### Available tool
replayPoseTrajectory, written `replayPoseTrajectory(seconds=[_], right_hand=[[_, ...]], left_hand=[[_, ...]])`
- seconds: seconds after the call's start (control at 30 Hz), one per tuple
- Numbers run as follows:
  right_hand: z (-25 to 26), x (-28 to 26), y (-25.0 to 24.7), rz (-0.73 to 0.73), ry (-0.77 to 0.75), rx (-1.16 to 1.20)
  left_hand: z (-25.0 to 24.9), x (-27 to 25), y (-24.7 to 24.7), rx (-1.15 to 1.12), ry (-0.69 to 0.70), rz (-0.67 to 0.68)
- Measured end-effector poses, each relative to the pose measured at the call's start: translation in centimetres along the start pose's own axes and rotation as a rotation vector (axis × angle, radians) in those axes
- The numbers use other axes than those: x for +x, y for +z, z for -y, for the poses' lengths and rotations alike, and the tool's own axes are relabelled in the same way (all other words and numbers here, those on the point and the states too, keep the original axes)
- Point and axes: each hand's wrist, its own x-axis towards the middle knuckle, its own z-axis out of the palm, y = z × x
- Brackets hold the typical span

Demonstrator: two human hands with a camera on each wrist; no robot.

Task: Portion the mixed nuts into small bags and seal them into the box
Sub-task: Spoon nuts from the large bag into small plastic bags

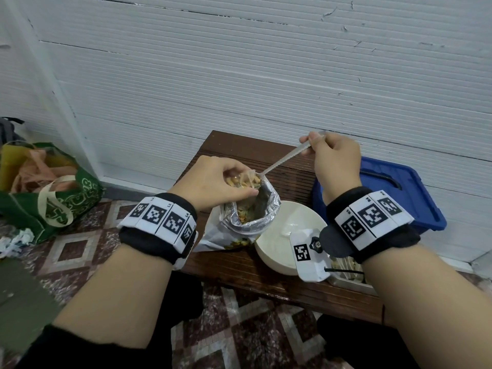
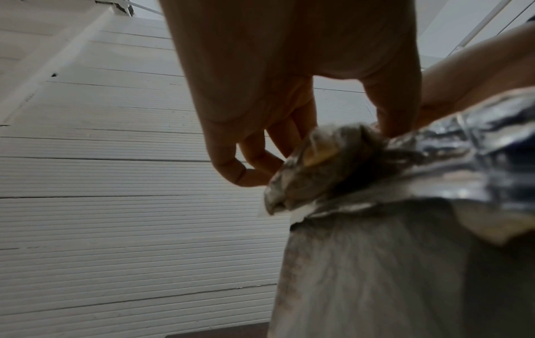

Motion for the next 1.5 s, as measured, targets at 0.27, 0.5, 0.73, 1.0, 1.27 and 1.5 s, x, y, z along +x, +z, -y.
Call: replayPoseTrajectory(seconds=[0.27,0.5,0.73,1.0,1.27,1.5], right_hand=[[0.5,-0.3,-1.2,-0.031,-0.239,0.123],[-0.4,-0.3,-2.3,-0.185,-0.151,0.024],[-1.8,-2.6,-1.2,-0.043,-0.134,-0.159],[-4.9,-5.6,2.0,0.133,-0.165,-0.368],[-4.5,-5.6,1.2,0.167,-0.064,-0.287],[-4.1,-5.2,-1.2,0.137,0.042,-0.107]], left_hand=[[0.8,0.3,-0.2,-0.039,-0.053,-0.096],[0.9,0.2,-0.5,-0.134,-0.072,-0.128],[0.7,0.0,-1.2,-0.224,-0.007,-0.151],[-0.3,-0.1,-1.2,-0.345,0.069,-0.267],[-2.3,-0.2,-0.5,-0.476,0.149,-0.287],[-4.4,0.0,1.1,-0.515,0.170,-0.231]])
